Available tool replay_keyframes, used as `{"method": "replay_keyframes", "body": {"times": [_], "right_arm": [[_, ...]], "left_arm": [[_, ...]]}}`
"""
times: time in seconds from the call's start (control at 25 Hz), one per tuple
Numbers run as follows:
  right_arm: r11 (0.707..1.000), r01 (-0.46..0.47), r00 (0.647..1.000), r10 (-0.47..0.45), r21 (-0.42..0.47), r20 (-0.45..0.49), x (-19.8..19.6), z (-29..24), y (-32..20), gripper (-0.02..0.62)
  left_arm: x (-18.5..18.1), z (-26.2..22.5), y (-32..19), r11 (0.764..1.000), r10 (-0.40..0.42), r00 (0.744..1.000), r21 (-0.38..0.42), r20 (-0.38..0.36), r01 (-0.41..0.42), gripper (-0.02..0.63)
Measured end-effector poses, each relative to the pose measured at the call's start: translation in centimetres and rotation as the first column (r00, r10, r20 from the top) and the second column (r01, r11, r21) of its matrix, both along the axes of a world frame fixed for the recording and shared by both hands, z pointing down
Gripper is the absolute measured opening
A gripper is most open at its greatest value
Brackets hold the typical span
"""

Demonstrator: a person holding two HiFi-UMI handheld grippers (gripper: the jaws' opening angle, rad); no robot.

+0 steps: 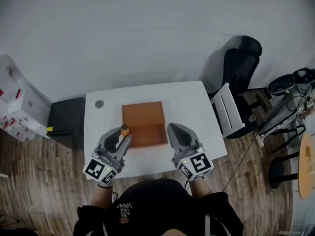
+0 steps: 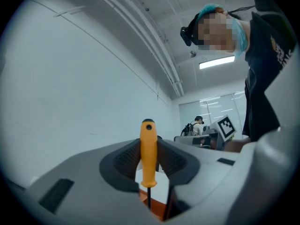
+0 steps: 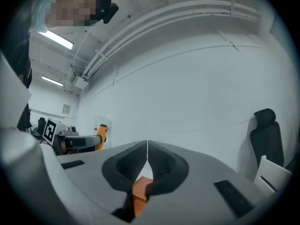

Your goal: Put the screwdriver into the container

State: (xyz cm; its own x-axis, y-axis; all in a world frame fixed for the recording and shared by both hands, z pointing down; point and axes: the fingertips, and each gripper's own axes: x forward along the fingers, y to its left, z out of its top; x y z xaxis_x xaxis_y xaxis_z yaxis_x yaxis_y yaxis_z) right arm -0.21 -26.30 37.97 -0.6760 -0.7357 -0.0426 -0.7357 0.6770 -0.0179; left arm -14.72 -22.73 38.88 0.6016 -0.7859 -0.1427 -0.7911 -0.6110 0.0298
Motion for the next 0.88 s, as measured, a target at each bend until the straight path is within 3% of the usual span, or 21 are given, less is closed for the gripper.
{"method": "replay_keyframes", "body": {"times": [0.48, 0.88], "right_arm": [[1.0, 0.019, 1.0, -0.018, -0.011, 0.011, -0.1, 1.0, -1.6, 0.012], [0.999, 0.006, 1.0, -0.005, -0.043, 0.023, 0.4, 2.3, -2.7, 0.012]], "left_arm": [[0.7, 1.7, -2.6, 1.0, -0.002, 0.999, -0.017, 0.052, 0.003, 0.114], [1.2, 5.0, -4.7, 0.996, 0.017, 0.996, -0.084, 0.093, -0.009, 0.114]]}}
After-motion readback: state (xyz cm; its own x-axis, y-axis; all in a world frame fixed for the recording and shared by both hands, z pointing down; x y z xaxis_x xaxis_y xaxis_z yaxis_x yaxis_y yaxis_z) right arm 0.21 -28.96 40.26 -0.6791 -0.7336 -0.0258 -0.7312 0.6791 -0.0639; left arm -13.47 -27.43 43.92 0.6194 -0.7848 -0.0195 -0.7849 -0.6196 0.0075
